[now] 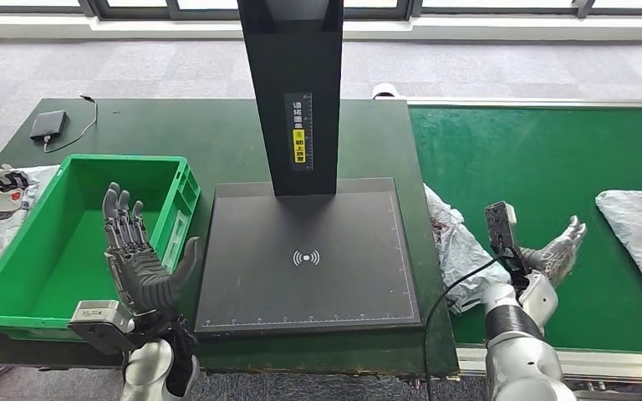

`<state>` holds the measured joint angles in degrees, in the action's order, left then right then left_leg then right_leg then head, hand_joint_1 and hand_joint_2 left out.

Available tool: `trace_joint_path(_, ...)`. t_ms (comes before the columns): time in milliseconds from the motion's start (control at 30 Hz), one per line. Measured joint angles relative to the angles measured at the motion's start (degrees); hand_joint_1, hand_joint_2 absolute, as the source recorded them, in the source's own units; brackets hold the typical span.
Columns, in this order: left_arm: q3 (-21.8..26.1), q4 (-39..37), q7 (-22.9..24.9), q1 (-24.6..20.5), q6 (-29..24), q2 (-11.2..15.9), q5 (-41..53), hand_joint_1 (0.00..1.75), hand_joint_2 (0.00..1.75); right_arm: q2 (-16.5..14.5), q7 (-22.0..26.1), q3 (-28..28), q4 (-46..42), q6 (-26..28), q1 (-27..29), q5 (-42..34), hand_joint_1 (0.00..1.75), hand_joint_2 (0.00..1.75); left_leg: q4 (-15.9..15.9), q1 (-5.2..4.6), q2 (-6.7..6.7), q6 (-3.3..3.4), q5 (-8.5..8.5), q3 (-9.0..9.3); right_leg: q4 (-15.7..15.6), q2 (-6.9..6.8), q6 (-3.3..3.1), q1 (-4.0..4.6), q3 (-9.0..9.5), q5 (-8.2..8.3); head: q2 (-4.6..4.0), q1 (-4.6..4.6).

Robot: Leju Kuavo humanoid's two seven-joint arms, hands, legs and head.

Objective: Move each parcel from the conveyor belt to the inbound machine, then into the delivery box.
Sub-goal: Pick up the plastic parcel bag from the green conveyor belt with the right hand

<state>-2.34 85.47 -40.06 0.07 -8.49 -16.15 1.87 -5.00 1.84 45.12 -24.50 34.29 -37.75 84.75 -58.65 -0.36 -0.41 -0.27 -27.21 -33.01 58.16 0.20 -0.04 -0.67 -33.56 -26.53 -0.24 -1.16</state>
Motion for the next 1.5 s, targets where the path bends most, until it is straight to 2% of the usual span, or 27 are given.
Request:
trace_joint_path(67,0.0,0.0,0.0,0.0,0.2,0.0,0.0,0.0,1.75,0.9,-5.1,-0.6,2.0,-6.1,-0.2,1.5,0.0,1.75,0.0,-0.01,0.0,0.0,0.0,0.0,0.0,-0.01,0.0,-0.01,0.0,0.0,0.0,0.0)
trace_joint_path(100,0.0,0.0,0.0,0.0,0.3,0.0,0.0,0.0,1.75,1.2,-6.2,-0.7,2.7,-8.9,-0.2,1.6,0.0,1.75,0.0,-0.01,0.0,0.0,0.0,0.0,0.0,0.0,0.0,-0.02,0.0,0.0,0.0,0.0)
trace_joint_path(200,0.0,-0.3,0.0,-0.1,0.5,0.0,0.1,0.0,1.75,1.7,-6.3,-0.8,4.4,-14.2,-0.1,0.8,0.0,1.75,0.0,-0.02,0.02,0.0,0.0,0.01,0.0,0.01,0.01,-0.02,-0.02,0.01,-0.01,0.0)
trace_joint_path(600,0.0,-0.8,0.0,-0.1,0.5,0.0,0.2,0.0,1.75,2.6,-5.3,-0.8,6.7,-16.6,-0.1,-0.2,0.0,1.75,0.0,0.0,0.03,0.0,0.0,0.01,0.0,0.02,0.0,0.0,-0.03,0.0,-0.02,0.0)
trace_joint_path(700,0.0,-0.8,0.0,-0.1,0.6,0.0,0.4,0.0,1.75,2.6,-3.5,-0.8,6.8,-16.7,-0.1,-0.3,0.0,1.75,0.0,0.0,0.03,0.0,0.0,0.0,0.0,0.02,0.0,0.0,-0.02,0.0,-0.01,0.0)
trace_joint_path(733,0.0,-0.8,0.0,-0.1,0.6,0.0,0.5,0.0,1.75,2.6,-2.1,-0.8,6.9,-16.6,-0.1,-0.5,0.16,1.75,0.0,0.0,0.03,0.0,0.0,0.0,0.0,0.02,0.0,0.0,-0.02,0.0,-0.01,0.0)
trace_joint_path(833,0.0,-0.8,0.0,-0.1,0.8,0.0,0.6,0.0,1.75,2.6,4.5,-0.8,6.9,-15.9,-0.1,-1.9,1.47,1.75,0.0,0.0,0.02,0.0,0.0,0.0,0.0,0.02,0.0,0.0,-0.01,0.01,0.0,0.0)
trace_joint_path(867,0.1,-0.8,0.0,-0.1,1.0,0.0,0.6,0.0,1.75,2.5,7.1,-0.8,6.9,-15.9,-0.1,-2.7,1.75,1.75,0.0,0.0,0.02,0.0,0.0,0.0,0.0,0.02,0.0,0.0,-0.01,0.0,-0.01,0.0)
trace_joint_path(967,0.1,-0.8,0.0,-0.1,1.5,0.0,0.7,0.0,1.75,2.2,12.6,-0.8,6.9,-18.4,-0.1,-4.8,1.75,1.75,0.0,0.0,0.02,0.0,0.0,0.0,0.0,0.02,0.0,0.0,-0.01,0.0,-0.02,0.0)
trace_joint_path(1067,0.1,-0.8,0.0,-0.1,1.7,0.0,0.7,0.0,1.75,1.9,13.6,-0.8,7.1,-21.7,-0.1,-5.3,1.75,1.75,0.0,0.0,0.02,0.0,0.0,0.0,0.0,0.02,0.0,0.0,-0.01,0.0,-0.01,0.0)
trace_joint_path(1267,0.1,-0.8,0.0,-0.1,1.8,0.0,0.7,0.0,1.75,1.3,12.4,-0.8,7.4,-26.8,-0.1,-5.2,1.75,1.75,0.0,0.0,0.02,0.0,0.0,0.01,0.0,0.02,0.0,0.01,-0.01,0.0,-0.01,0.0)
trace_joint_path(1500,0.2,-0.8,0.0,-0.1,1.6,0.0,0.7,0.0,1.75,1.1,5.2,-0.8,7.5,-28.3,0.0,-3.5,1.75,1.75,0.0,0.0,0.02,0.0,0.0,0.01,0.0,0.02,0.0,0.0,-0.01,0.0,0.0,0.0)
